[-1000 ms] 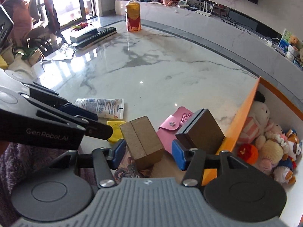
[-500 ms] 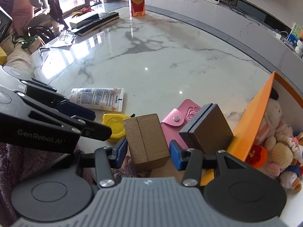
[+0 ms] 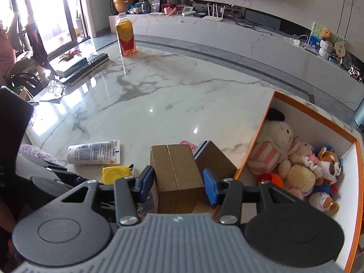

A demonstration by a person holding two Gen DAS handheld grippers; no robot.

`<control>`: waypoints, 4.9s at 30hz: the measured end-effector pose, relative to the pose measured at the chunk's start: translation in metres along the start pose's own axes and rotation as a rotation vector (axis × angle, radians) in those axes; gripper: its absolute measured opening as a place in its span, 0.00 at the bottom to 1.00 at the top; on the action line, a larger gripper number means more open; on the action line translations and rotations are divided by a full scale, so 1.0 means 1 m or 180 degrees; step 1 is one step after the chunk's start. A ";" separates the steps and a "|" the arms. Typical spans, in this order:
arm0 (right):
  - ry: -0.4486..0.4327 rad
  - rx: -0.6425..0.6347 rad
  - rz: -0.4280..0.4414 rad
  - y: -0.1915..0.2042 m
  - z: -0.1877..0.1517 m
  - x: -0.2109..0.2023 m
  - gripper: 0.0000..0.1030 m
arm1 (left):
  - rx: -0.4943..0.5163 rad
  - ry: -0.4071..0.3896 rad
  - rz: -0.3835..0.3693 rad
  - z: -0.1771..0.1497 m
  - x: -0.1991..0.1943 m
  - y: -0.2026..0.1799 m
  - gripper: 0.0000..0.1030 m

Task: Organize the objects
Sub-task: 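Grasp the trading card with the left tool while the right tool grasps the small cardboard box, then carry the card and cardboard box over the orange box and lower them inside, then open the left tool to drop the card while the right tool lowers the cardboard box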

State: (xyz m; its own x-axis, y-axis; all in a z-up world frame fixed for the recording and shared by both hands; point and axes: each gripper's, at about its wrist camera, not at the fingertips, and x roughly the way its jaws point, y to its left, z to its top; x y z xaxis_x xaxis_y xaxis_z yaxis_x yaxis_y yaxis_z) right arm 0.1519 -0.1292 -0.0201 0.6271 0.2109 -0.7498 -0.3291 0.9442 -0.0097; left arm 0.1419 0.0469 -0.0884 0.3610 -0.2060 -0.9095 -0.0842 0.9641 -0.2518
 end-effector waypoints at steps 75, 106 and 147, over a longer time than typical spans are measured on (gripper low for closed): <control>-0.0227 0.1676 -0.0388 -0.169 -0.097 -0.044 0.47 | 0.1959 0.0372 0.0378 0.010 0.048 -0.217 0.70; 0.0211 0.0851 -0.0531 -0.145 -0.065 -0.011 0.44 | 0.1225 -0.0423 -0.0430 0.060 -0.031 -0.133 0.64; 0.1516 0.1758 0.0490 -0.165 -0.057 0.011 0.13 | 0.0788 -0.0272 -0.0955 0.069 -0.009 -0.089 0.57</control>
State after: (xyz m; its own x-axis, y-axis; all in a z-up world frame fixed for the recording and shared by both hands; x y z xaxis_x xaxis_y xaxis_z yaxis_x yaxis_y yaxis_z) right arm 0.1725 -0.2971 -0.0645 0.1874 0.3371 -0.9226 0.0928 0.9290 0.3583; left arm 0.2105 -0.0255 -0.0351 0.4122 -0.4801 -0.7743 0.2595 0.8765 -0.4054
